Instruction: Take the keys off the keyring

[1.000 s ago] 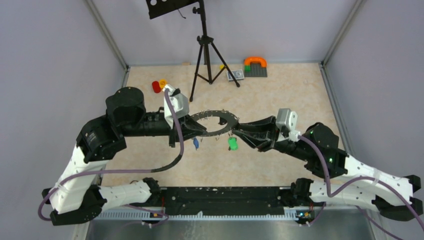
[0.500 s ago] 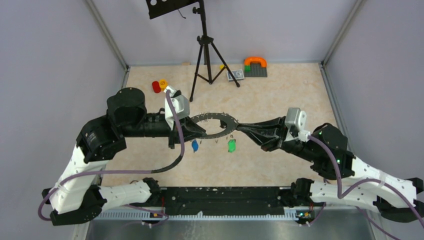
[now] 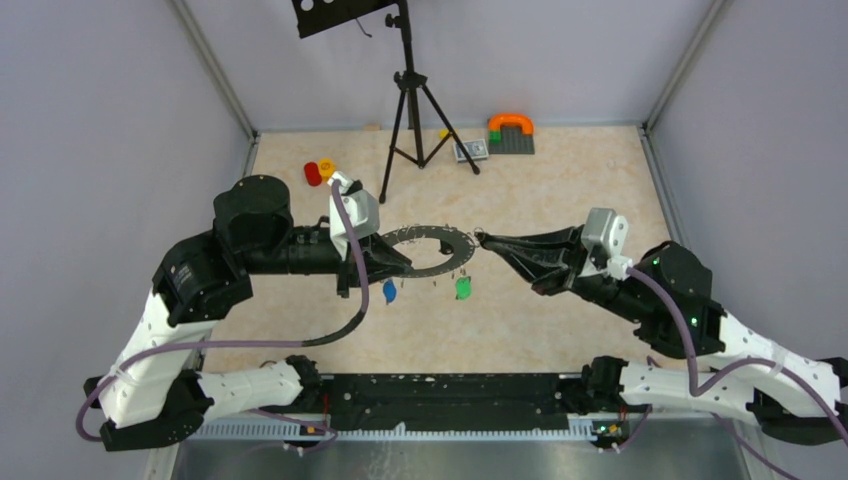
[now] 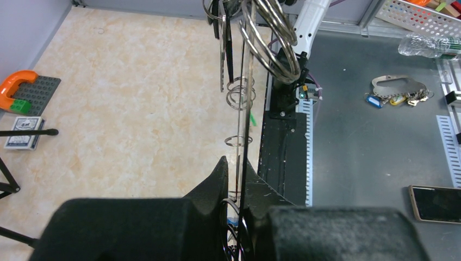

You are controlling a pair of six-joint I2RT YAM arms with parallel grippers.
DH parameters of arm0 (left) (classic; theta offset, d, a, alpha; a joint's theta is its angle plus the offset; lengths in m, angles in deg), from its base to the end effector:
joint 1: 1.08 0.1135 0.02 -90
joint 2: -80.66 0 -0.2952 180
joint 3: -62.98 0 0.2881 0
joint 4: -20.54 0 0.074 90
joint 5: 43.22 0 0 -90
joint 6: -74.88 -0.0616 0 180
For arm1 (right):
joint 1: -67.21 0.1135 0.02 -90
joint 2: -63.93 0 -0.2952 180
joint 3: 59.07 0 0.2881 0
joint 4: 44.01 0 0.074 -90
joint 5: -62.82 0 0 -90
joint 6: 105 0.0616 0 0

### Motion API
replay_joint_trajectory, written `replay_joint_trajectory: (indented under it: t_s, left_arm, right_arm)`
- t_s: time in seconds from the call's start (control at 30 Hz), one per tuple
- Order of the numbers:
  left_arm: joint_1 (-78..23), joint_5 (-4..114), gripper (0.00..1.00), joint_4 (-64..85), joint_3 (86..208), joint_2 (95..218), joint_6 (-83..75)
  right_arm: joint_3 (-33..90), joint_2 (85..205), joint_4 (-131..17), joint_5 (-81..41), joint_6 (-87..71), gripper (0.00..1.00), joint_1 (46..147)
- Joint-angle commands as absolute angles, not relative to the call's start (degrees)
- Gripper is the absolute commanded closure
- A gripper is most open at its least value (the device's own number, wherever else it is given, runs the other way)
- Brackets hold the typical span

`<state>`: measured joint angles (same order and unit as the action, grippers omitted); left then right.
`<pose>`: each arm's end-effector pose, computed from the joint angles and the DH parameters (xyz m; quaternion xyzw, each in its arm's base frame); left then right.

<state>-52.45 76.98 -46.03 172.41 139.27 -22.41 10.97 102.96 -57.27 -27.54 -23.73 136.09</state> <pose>0.0824 -0.1527 0.5543 0.5141 0.5941 -0.4112 0.4622 0.0604 0.1554 0.4892 -0.3675 0.4610 0.4032 0.6999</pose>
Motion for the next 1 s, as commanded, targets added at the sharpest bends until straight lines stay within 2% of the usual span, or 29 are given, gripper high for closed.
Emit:
replay_joint_trajectory:
  t_s: [0.0, 0.37, 0.57, 0.97]
  left_arm:
    - [-52.6, 77.9, 0.98, -43.6, 174.2, 138.1, -22.4]
    - [-52.6, 77.6, 0.97, -43.5, 173.6, 138.1, -22.3]
    - [-52.6, 78.2, 0.89, -42.0, 172.0, 137.7, -21.4]
    - [-52.6, 80.2, 0.85, -37.3, 165.9, 135.6, -18.7]
  right_arm:
    - [15.2, 101.4, -59.0, -30.8, -27.4, 1.0, 136.4]
    - [18.5, 100.6, -61.7, -32.2, -31.0, 1.0, 136.4]
    - [19.6, 100.5, -60.9, -30.9, -30.7, 1.0, 136.4]
    - [25.3, 104.5, -62.5, -27.5, -33.2, 1.0, 136.4]
